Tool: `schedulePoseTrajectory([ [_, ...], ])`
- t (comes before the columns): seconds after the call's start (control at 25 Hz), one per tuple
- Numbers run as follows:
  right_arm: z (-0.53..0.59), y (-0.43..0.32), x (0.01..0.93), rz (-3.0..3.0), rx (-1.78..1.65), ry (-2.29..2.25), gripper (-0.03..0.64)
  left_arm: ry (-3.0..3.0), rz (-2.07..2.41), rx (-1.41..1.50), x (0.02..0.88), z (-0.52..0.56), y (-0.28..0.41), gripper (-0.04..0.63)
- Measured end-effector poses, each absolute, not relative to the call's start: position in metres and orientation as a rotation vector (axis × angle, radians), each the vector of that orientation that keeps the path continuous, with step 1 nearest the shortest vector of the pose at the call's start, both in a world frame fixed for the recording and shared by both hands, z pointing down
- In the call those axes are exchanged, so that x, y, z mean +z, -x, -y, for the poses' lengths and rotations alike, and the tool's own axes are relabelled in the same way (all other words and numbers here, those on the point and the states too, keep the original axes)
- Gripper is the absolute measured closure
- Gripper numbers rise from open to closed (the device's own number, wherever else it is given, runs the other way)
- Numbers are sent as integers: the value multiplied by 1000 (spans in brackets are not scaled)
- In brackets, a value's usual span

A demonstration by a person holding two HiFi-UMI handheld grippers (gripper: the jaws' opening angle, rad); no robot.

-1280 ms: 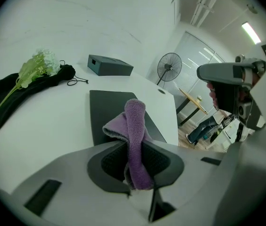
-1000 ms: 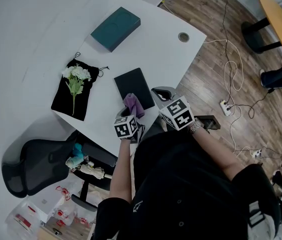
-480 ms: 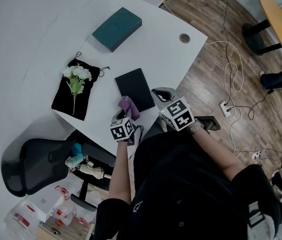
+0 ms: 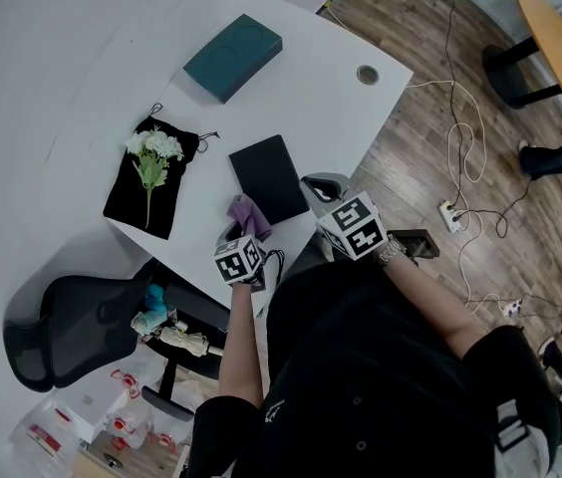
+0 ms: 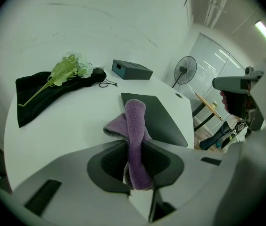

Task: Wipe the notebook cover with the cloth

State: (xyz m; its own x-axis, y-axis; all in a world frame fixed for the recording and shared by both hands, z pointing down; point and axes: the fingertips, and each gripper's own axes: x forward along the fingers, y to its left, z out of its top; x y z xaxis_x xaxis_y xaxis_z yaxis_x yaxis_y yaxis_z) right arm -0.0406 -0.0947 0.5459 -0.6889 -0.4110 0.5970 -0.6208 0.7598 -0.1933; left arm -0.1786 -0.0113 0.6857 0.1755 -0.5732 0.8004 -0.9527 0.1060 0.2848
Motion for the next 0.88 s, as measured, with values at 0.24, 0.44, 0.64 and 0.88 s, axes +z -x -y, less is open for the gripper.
schedulePoseTrajectory([
  [0.24, 95, 45, 546, 2425, 518, -767, 614, -1530, 1533, 506, 685, 8, 191, 520],
  [0.44, 94, 43, 545, 2426, 517, -761, 614, -1537, 1585, 486, 668, 8, 195, 520],
  [0.64, 95, 43, 541, 2440, 523, -768, 614, -1664, 1629, 444, 631, 22, 183, 520],
  [0.88, 96, 42, 539, 2451, 519, -772, 614, -1838, 1684, 393, 581, 44, 160, 520],
])
